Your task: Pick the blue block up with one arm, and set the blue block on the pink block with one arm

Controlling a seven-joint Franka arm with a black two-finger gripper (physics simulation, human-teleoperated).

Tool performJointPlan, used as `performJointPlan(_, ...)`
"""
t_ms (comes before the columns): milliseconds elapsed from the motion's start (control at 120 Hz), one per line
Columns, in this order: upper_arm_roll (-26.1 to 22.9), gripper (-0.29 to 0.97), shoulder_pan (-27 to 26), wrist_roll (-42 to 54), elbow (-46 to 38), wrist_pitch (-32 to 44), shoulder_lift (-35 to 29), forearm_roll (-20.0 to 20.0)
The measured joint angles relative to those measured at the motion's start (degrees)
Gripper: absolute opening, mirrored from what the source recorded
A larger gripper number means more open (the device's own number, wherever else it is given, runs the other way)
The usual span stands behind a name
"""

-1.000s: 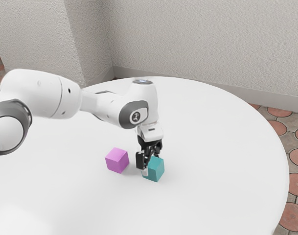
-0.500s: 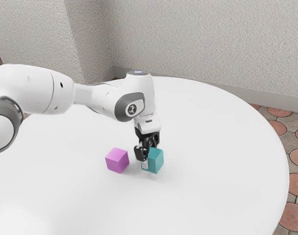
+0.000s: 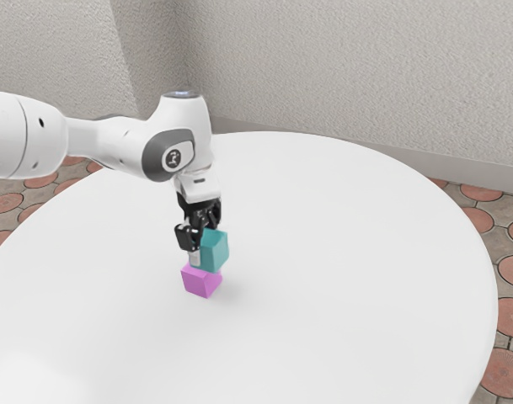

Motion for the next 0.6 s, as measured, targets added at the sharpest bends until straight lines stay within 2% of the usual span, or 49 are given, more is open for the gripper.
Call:
performJointPlan(308, 0.02, 0.35, 2.75, 5.36, 0.74, -0.55, 1.82, 3.67)
performJointPlan(600, 0.03, 0.34, 4.88, 8.78, 2.29, -0.40, 3.49, 4.42)
